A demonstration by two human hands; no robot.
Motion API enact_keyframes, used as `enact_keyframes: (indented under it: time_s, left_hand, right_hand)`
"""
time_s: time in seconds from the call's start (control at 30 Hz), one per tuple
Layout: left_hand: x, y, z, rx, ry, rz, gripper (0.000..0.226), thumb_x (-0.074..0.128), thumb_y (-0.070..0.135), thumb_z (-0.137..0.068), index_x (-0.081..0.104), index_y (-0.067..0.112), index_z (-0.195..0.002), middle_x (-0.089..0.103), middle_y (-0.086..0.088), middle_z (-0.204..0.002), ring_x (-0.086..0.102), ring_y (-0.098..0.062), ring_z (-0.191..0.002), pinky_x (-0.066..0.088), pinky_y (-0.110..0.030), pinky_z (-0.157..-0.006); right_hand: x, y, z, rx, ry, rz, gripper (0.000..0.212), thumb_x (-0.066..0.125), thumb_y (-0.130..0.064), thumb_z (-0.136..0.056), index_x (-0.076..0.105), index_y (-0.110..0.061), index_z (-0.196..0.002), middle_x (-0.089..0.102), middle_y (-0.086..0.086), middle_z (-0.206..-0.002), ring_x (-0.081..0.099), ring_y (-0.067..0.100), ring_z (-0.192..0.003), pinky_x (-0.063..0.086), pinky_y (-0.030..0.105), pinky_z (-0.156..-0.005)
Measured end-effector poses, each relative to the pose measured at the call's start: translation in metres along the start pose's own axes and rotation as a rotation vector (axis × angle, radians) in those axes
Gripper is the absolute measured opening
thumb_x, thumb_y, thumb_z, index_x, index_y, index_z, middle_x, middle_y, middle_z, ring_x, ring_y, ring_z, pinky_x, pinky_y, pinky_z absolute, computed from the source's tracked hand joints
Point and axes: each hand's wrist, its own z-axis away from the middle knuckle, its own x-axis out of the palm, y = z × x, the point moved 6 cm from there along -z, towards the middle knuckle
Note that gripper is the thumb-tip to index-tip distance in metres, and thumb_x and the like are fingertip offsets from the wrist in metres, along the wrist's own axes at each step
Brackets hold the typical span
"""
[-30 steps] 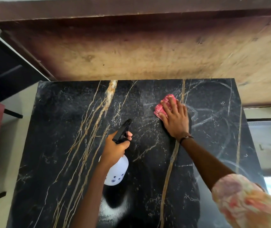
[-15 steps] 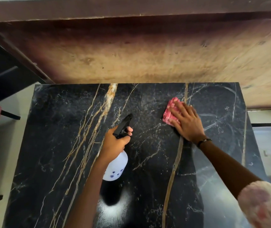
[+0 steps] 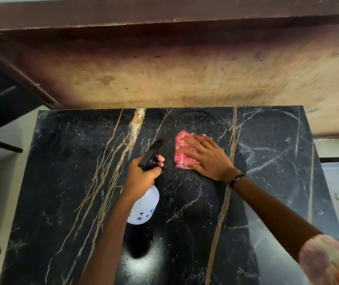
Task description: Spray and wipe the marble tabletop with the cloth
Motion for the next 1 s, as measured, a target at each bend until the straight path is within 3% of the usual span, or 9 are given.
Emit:
enact_keyframes:
  time_s: [0.17, 0.3, 0.5, 0.57, 0.67, 0.73, 0.83, 0.9, 1.0]
  left_hand:
    - [-0.002, 0.002, -0.003, 0.012, 0.005, 0.010, 0.034, 0.047, -0.014, -0.081, 0.067, 0.014, -0.087, 0.061, -0.010, -0.083, 0.032, -0.004, -0.033, 0.030, -0.021, -0.038]
    - [0.000, 0.005, -0.001, 0.046, -0.002, -0.004, 0.034, 0.048, -0.014, -0.081, 0.066, 0.014, -0.087, 0.061, -0.013, -0.084, 0.035, -0.004, -0.036, 0.031, -0.022, -0.040]
    - [0.004, 0.005, -0.007, 0.027, -0.012, -0.043, 0.035, 0.050, -0.012, -0.079, 0.069, 0.018, -0.083, 0.059, -0.020, -0.082, 0.031, -0.007, -0.034, 0.029, -0.028, -0.046]
    - [0.005, 0.005, -0.007, 0.030, -0.012, -0.035, 0.035, 0.051, -0.012, -0.079, 0.069, 0.019, -0.082, 0.059, -0.018, -0.077, 0.031, -0.008, -0.034, 0.029, -0.029, -0.046]
    - [0.001, 0.002, -0.006, 0.027, 0.007, -0.013, 0.036, 0.049, -0.014, -0.080, 0.066, 0.017, -0.075, 0.058, 0.004, -0.052, 0.032, -0.006, -0.032, 0.030, -0.025, -0.042]
    - [0.000, 0.001, -0.006, 0.033, 0.000, -0.002, 0.036, 0.048, -0.015, -0.080, 0.066, 0.015, -0.076, 0.058, 0.004, -0.053, 0.031, -0.005, -0.031, 0.030, -0.022, -0.038]
    - [-0.001, 0.004, -0.005, 0.063, -0.017, 0.000, 0.037, 0.046, -0.016, -0.079, 0.066, 0.014, -0.084, 0.060, -0.015, -0.080, 0.032, -0.005, -0.032, 0.031, -0.019, -0.037]
    - [-0.003, 0.004, -0.003, 0.068, -0.022, 0.004, 0.037, 0.045, -0.016, -0.079, 0.066, 0.014, -0.085, 0.059, -0.018, -0.084, 0.032, -0.005, -0.033, 0.030, -0.020, -0.037]
    - [-0.001, 0.006, -0.001, 0.075, -0.036, 0.017, 0.036, 0.045, -0.017, -0.080, 0.066, 0.012, -0.086, 0.058, -0.016, -0.082, 0.032, -0.005, -0.034, 0.030, -0.019, -0.036]
  right_hand:
    - [-0.016, 0.071, -0.010, 0.349, 0.039, -0.030, 0.061, 0.009, -0.060, -0.097, 0.025, -0.031, -0.149, 0.025, 0.010, -0.157, 0.030, 0.035, -0.140, 0.023, 0.052, -0.115]
    - [-0.021, 0.055, -0.070, 0.457, 0.049, -0.019, 0.059, 0.019, -0.056, -0.096, 0.022, -0.034, -0.150, 0.018, 0.010, -0.159, 0.023, 0.041, -0.142, 0.016, 0.056, -0.117]
    - [-0.017, -0.034, -0.141, 0.287, -0.060, 0.014, 0.057, 0.016, -0.054, -0.100, 0.004, -0.034, -0.152, 0.000, 0.006, -0.162, 0.002, 0.037, -0.146, 0.000, 0.053, -0.116]
    - [-0.012, -0.053, -0.138, 0.176, -0.080, 0.020, 0.058, 0.017, -0.055, -0.098, 0.012, -0.034, -0.152, 0.008, 0.007, -0.161, 0.011, 0.036, -0.146, 0.006, 0.052, -0.117]
    - [-0.008, -0.052, -0.097, 0.012, -0.061, 0.006, 0.056, 0.023, -0.052, -0.094, 0.037, -0.031, -0.145, 0.028, 0.006, -0.156, 0.028, 0.034, -0.141, 0.019, 0.051, -0.116]
    - [-0.012, -0.029, -0.063, 0.006, -0.009, -0.010, 0.053, 0.026, -0.055, -0.096, 0.043, -0.030, -0.139, 0.036, 0.007, -0.153, 0.035, 0.033, -0.138, 0.026, 0.051, -0.115]
    - [-0.016, 0.032, -0.022, 0.174, 0.002, -0.013, 0.063, 0.010, -0.063, -0.096, 0.033, -0.031, -0.145, 0.031, 0.009, -0.155, 0.032, 0.033, -0.139, 0.018, 0.052, -0.116]
    - [-0.020, 0.074, -0.008, 0.329, 0.009, -0.026, 0.069, 0.005, -0.065, -0.095, 0.035, -0.028, -0.146, 0.029, 0.011, -0.155, 0.032, 0.036, -0.139, 0.018, 0.051, -0.115]
    - [-0.023, 0.112, -0.014, 0.537, 0.004, -0.054, 0.068, 0.012, -0.063, -0.092, 0.026, -0.030, -0.149, 0.019, 0.009, -0.159, 0.024, 0.039, -0.142, 0.017, 0.053, -0.116]
